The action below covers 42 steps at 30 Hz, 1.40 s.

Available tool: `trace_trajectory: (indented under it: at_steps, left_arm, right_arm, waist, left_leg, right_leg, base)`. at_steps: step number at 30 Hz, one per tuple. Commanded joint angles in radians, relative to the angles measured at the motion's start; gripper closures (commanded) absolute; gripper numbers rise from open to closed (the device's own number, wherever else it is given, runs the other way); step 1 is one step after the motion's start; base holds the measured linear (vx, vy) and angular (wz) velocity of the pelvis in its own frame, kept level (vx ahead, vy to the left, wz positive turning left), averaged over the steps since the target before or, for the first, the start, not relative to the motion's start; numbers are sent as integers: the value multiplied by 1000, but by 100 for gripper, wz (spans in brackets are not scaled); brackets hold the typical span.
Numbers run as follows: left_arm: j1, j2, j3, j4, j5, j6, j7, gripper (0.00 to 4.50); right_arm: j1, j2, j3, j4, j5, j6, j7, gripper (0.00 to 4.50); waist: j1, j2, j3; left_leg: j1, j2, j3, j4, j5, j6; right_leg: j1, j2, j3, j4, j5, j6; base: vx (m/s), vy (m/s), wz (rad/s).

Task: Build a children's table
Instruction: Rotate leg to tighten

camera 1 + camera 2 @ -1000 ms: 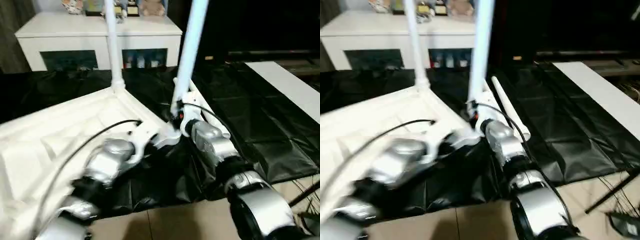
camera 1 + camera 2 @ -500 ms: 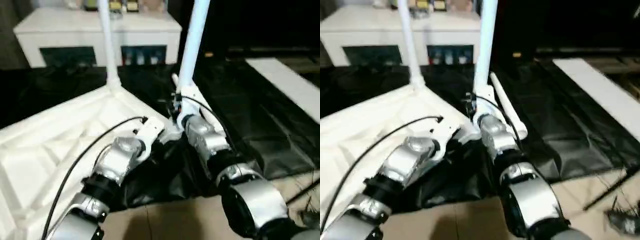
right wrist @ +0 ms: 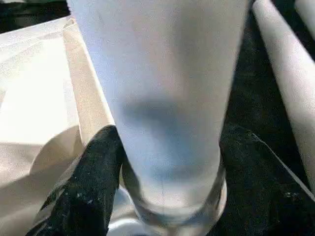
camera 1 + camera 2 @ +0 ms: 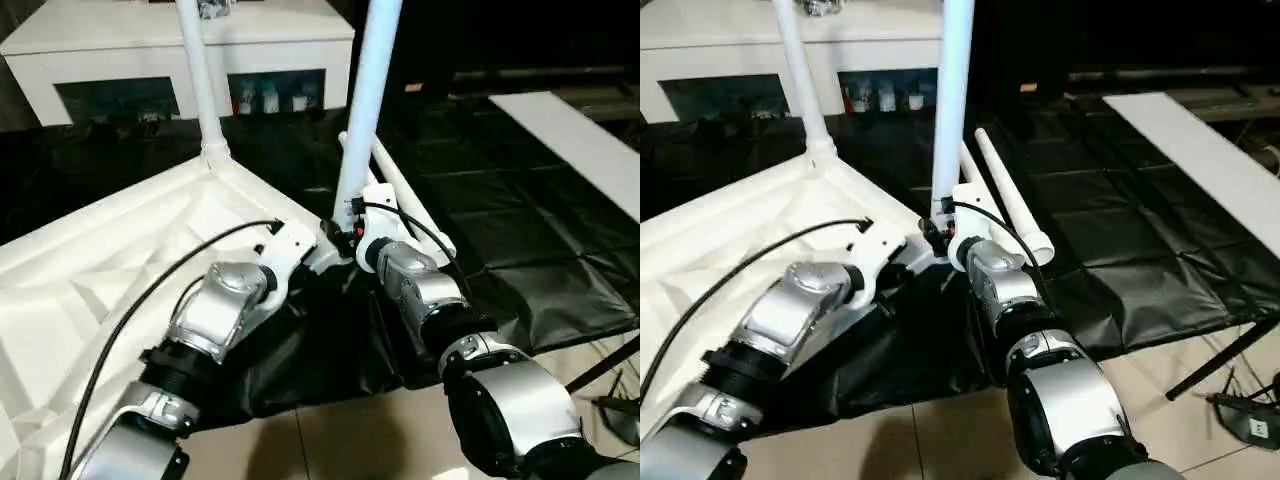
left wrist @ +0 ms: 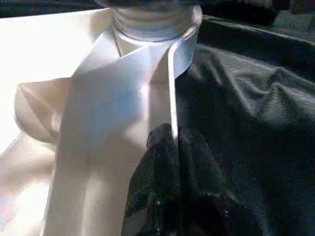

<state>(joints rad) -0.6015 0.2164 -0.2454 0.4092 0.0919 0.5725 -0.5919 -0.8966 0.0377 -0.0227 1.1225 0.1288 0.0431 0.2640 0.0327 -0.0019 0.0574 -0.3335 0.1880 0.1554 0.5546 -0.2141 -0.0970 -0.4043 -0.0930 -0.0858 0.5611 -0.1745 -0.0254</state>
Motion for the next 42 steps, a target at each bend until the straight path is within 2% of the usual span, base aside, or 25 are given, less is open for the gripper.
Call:
trace_trajectory:
  at_steps: [1,4,5,6,7,8,10,11,12,13,15,16,17,20,21,23,24,25,27,28,29,32,34,40,42]
  left_arm:
    - [-4,24,4,52,22,-4,2,450]
    - [-8,40,-2,66,16,-30,-17,450]
    - [-9,45,-4,69,14,-36,-22,450]
    - [-9,54,-10,75,11,-56,-41,450]
    - [-8,64,-17,82,9,-71,-61,450]
    - [-3,79,-29,85,9,-100,-94,450]
    - [3,92,-34,84,7,-108,-118,450]
    - [18,118,-43,74,2,-127,-163,450]
    - [18,118,-43,74,2,-127,-163,450]
    - [28,134,-44,66,1,-131,-182,450]
    - [50,170,-52,50,-7,-160,-233,450]
    - [73,211,-63,34,-6,-202,-278,450]
    - [82,226,-67,28,-8,-218,-298,450]
    - [115,273,-73,-9,-26,-250,-374,450]
    - [125,289,-74,-24,-33,-249,-396,450]
    - [139,311,-74,-44,-43,-248,-427,450]
    - [148,333,-77,-56,-40,-269,-448,450]
    - [154,348,-72,-68,-43,-283,-460,450]
    - [157,356,-67,-75,-49,-295,-470,450]
    - [162,364,-60,-92,-67,-304,-489,450]
    - [163,366,-56,-103,-75,-305,-497,450]
    - [165,366,-53,-125,-86,-299,-505,450]
    - [167,359,-51,-137,-90,-295,-508,450]
    - [169,334,-59,-137,-101,-300,-501,450]
    - [170,326,-64,-132,-101,-302,-495,450]
  right_arm:
    - [5,2,8,9,4,29,44,103]
    - [10,-8,16,-5,-3,27,94,71]
    - [13,-11,19,-12,-5,28,113,62]
    - [23,-19,30,-28,-12,31,141,62]
    - [40,-33,48,-56,-20,36,185,53]
    - [61,-53,70,-90,-28,42,231,40]
    - [81,-72,88,-125,-34,47,275,21]
    - [115,-109,111,-187,-41,55,340,17]
    - [115,-109,111,-187,-41,55,340,9]
    - [134,-131,119,-227,-41,60,374,4]
    - [170,-179,135,-307,-37,75,447,4]
    - [199,-221,145,-379,-26,90,509,4]
    - [210,-236,148,-407,-21,97,531,4]
    - [240,-277,160,-491,-4,113,599,4]
    - [248,-288,164,-514,3,118,620,4]
    - [261,-305,170,-554,13,130,651,4]
    - [272,-319,174,-588,20,146,673,4]
    - [281,-332,183,-612,19,150,694,4]
    - [288,-340,192,-628,14,151,706,4]
    - [300,-353,213,-647,6,153,736,4]
    - [306,-359,228,-658,2,155,758,4]
    - [314,-362,252,-666,-8,159,789,4]
    - [311,-350,265,-645,-30,139,780,4]
    - [278,-301,264,-556,-53,83,711,4]
    - [267,-287,264,-527,-55,64,700,4]
  waist:
    - [1,9,-51]
    - [4,7,-58]
    - [5,9,-63]
    - [5,9,-63]
    - [8,12,-72]
    - [10,13,-73]
    - [10,11,-77]
    - [11,15,-79]
    - [11,15,-79]
    - [11,13,-77]
    - [13,14,-74]
    - [15,19,-72]
    - [13,16,-72]
    - [14,15,-64]
    - [11,19,-63]
    - [11,17,-61]
    - [12,13,-59]
    - [15,16,-60]
    - [14,14,-60]
    - [15,10,-65]
    - [17,11,-66]
    - [19,10,-73]
    - [22,8,-74]
    - [27,12,-73]
    - [28,12,-74]
  left_leg:
    - [-8,39,6,-78,-254,27]
    - [-13,36,12,-69,-180,34]
    - [-16,37,16,-61,-125,51]
    - [-16,37,16,-61,-125,51]
    - [-18,36,20,-50,-17,79]
    - [-16,33,25,-42,28,102]
    - [-17,32,23,-37,68,128]
    - [-18,33,22,-33,97,160]
    - [-18,33,22,-33,97,160]
    - [-18,36,21,-31,83,177]
    - [-18,40,21,-33,38,169]
    - [-16,42,21,-35,5,153]
    - [-15,43,21,-37,-20,134]
    - [-16,42,21,-42,-99,95]
    - [-17,43,20,-45,-133,73]
    - [-11,43,21,-46,-159,58]
    - [-11,44,20,-48,-174,51]
    - [-9,44,19,-49,-172,45]
    - [-9,42,20,-49,-166,41]
    - [-9,40,20,-46,-143,40]
    - [-10,40,19,-45,-130,42]
    - [-12,38,22,-36,-58,69]
    - [-13,37,23,-33,-32,83]
    - [-9,38,23,-35,-65,62]
    - [-8,38,23,-34,-64,59]
  right_leg:
    - [35,-59,52,-65,-313,-182]
    - [42,-57,52,-51,-225,-210]
    - [45,-54,52,-34,-131,-241]
    - [45,-54,52,-34,-131,-241]
    - [54,-50,48,-15,20,-273]
    - [52,-45,47,-10,104,-288]
    - [58,-44,45,-2,169,-306]
    - [57,-47,44,3,203,-327]
    - [57,-47,44,3,203,-327]
    - [58,-48,43,0,174,-328]
    - [59,-49,43,-5,105,-321]
    - [57,-48,43,-8,66,-315]
    - [57,-46,44,-7,39,-307]
    - [56,-46,46,-17,-55,-288]
    - [56,-48,48,-17,-101,-275]
    - [52,-47,50,-23,-142,-263]
    - [53,-46,50,-27,-173,-252]
    - [53,-47,51,-25,-180,-244]
    - [52,-44,51,-25,-175,-243]
    - [53,-43,51,-20,-142,-249]
    - [56,-44,51,-17,-125,-251]
    - [56,-42,51,-5,-23,-277]
    - [56,-40,50,-1,10,-288]
    - [53,-42,50,-4,-34,-287]
    - [53,-41,50,0,-15,-288]
  base:
    - [53,-50,6]
    - [61,-42,4]
    - [68,-35,3]
    - [61,-31,-1]
    - [53,-18,-2]
    - [53,-18,-2]
    - [0,0,0]
    - [0,0,0]
    - [0,0,0]
    - [0,0,0]
    - [0,0,0]
    - [0,0,0]
    - [0,0,0]
    - [0,0,0]
    - [0,0,0]
    - [0,0,0]
    - [0,0,0]
    - [0,0,0]
    - [0,0,0]
    - [0,0,0]
    - [0,0,0]
    - [0,0,0]
    - [0,0,0]
    - [0,0,0]
    - [0,0,0]
